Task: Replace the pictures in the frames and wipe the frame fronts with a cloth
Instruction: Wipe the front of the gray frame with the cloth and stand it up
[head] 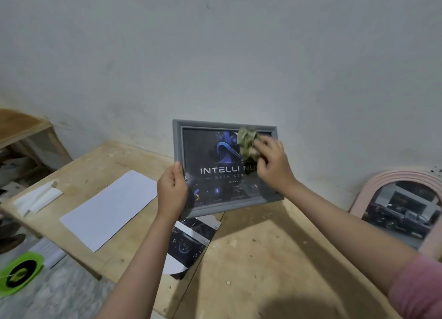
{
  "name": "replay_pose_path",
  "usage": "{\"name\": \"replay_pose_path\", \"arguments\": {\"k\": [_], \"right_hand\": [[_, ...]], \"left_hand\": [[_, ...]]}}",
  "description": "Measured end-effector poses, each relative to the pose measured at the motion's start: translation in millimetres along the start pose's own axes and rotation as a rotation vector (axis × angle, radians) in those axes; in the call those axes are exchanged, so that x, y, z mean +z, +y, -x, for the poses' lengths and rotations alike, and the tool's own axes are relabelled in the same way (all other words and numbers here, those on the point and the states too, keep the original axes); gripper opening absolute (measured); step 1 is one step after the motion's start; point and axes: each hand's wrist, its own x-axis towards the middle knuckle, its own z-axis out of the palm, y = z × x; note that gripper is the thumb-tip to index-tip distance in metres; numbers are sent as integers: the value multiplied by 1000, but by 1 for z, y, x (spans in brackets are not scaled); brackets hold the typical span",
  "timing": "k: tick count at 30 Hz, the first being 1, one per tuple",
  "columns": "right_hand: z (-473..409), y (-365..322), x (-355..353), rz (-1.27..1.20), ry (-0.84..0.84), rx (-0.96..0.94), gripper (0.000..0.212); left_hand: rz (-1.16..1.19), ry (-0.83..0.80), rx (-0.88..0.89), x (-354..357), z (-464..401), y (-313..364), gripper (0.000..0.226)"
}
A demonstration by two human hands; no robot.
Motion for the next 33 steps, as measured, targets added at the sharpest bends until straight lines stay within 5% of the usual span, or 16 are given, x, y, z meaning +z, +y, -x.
{"name": "replay_pose_path", "arguments": {"k": [4, 9, 12, 17, 26, 33], "right_hand": [[-24, -35, 23, -108, 61, 42, 47], [14, -63, 46, -185, -166, -193, 47], [19, -41, 37, 34, -254, -333, 44], [-12, -40, 40, 127, -181, -117, 50], [30, -56, 55, -101, -280, -199, 54], [54, -42, 22, -126, -600, -268, 59]], "left_hand": [[51, -84, 25, 24, 12, 14, 43], [129, -59, -22, 30, 3, -2, 53], [127, -77, -33, 22, 1, -3, 48], [117, -144, -2, 25, 3, 11, 41], [217, -75, -145, 28, -4, -6, 47], [96, -70, -141, 23, -4, -5, 46]]}}
